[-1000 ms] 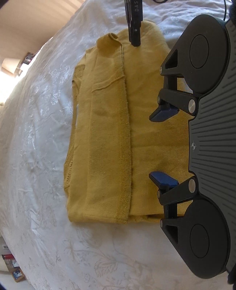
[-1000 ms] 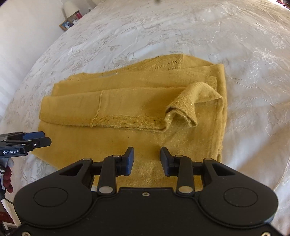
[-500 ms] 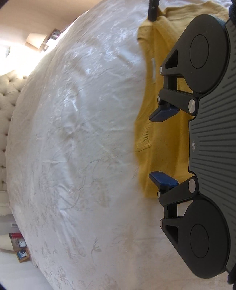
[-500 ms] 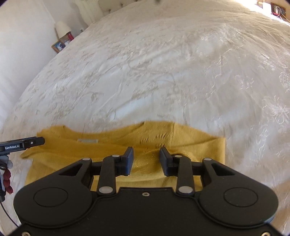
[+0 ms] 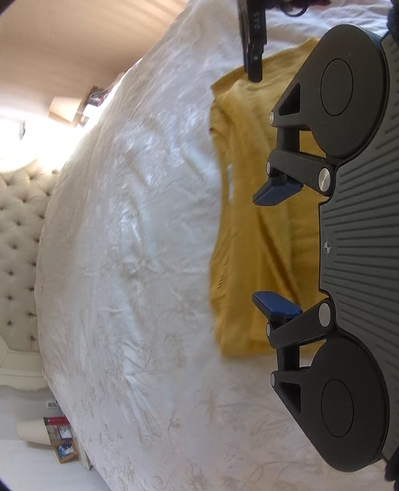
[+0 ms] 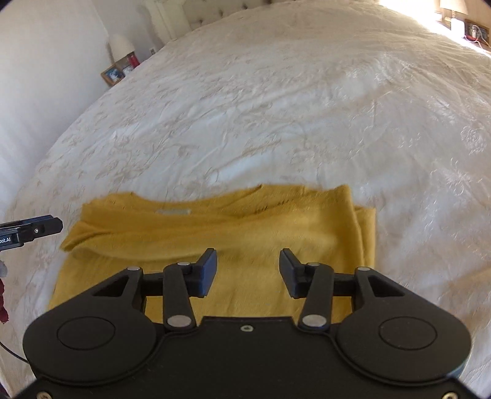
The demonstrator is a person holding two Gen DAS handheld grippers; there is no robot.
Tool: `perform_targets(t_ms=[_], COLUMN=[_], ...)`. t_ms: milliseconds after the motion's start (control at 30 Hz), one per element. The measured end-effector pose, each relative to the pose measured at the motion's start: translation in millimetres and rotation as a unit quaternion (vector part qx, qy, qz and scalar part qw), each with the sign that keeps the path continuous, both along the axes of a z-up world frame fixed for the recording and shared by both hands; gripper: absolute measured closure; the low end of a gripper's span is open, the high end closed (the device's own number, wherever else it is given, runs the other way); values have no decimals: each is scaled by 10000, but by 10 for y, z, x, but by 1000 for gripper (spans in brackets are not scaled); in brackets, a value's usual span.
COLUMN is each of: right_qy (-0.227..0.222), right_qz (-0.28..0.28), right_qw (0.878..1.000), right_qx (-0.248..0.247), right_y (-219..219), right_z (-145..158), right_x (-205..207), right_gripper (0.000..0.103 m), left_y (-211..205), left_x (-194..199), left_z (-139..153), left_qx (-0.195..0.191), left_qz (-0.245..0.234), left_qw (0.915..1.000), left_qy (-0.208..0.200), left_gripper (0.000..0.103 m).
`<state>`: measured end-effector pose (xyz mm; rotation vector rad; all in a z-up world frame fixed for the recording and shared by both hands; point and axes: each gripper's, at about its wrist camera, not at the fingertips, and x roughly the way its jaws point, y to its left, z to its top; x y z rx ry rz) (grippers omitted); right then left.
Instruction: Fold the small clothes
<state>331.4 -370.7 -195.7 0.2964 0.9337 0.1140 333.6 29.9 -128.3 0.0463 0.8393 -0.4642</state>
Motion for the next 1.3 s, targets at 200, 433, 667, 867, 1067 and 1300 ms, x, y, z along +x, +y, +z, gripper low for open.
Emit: perform_targets(t_ms=[200, 433, 667, 867, 1067, 1300], right_qy=[160, 122, 162, -76, -13, 50], right_qz=[332, 572, 17, -460, -322, -266], right_qw=[9991, 9956, 9926, 9961, 9968, 9976], right_qx=[-204, -736, -1207, -749, -736, -639], right_y=[304, 385, 124, -92, -73, -53], right_z=[-159, -241, -219, -50, -103, -117], right_x=[6, 397, 872, 763, 597, 485], right_gripper=[25, 6, 2, 1, 1, 1], left_y=[-197, -195, -93, 67, 167, 58], left_x=[-169, 378, 1156, 1126, 981, 808], left_z=[-396, -536, -435, -242, -421, -601], left_qx=[231, 473, 801, 524, 556, 1309], left_qz=[-459, -157, 268, 516, 445, -325], left_qw=[9974, 9981, 9963, 9973, 9962, 9892], left_qy=[498, 363, 143, 31, 499, 582], left_gripper=[42, 42, 34, 22, 21, 21])
